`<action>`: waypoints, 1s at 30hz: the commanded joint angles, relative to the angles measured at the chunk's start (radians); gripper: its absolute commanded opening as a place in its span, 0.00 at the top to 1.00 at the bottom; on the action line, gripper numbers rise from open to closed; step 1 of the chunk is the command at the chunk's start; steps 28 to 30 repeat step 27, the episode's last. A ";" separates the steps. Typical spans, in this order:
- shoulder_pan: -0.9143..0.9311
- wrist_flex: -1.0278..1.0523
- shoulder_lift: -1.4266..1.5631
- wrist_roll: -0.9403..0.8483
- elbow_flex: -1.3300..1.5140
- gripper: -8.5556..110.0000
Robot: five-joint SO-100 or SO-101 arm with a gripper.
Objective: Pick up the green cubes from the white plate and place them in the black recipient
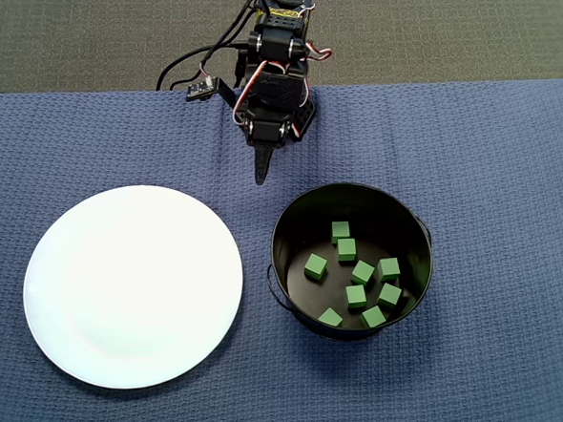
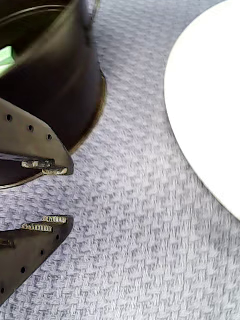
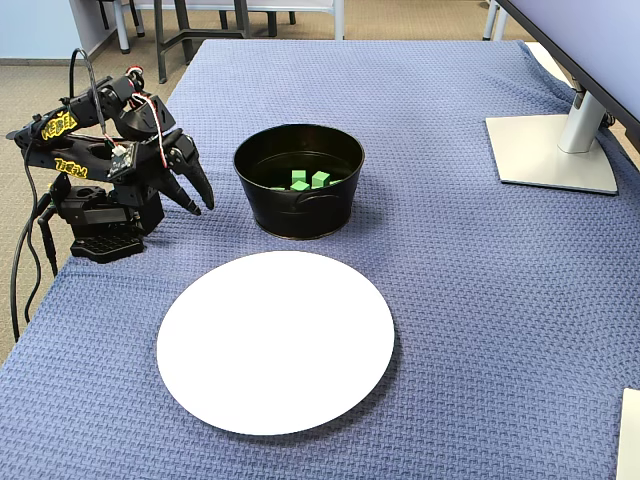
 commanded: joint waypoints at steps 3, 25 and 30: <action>0.020 -0.057 -0.074 0.021 0.026 0.93; 0.032 -0.052 0.002 -0.015 0.130 0.93; 0.031 -0.044 0.003 -0.006 0.110 0.93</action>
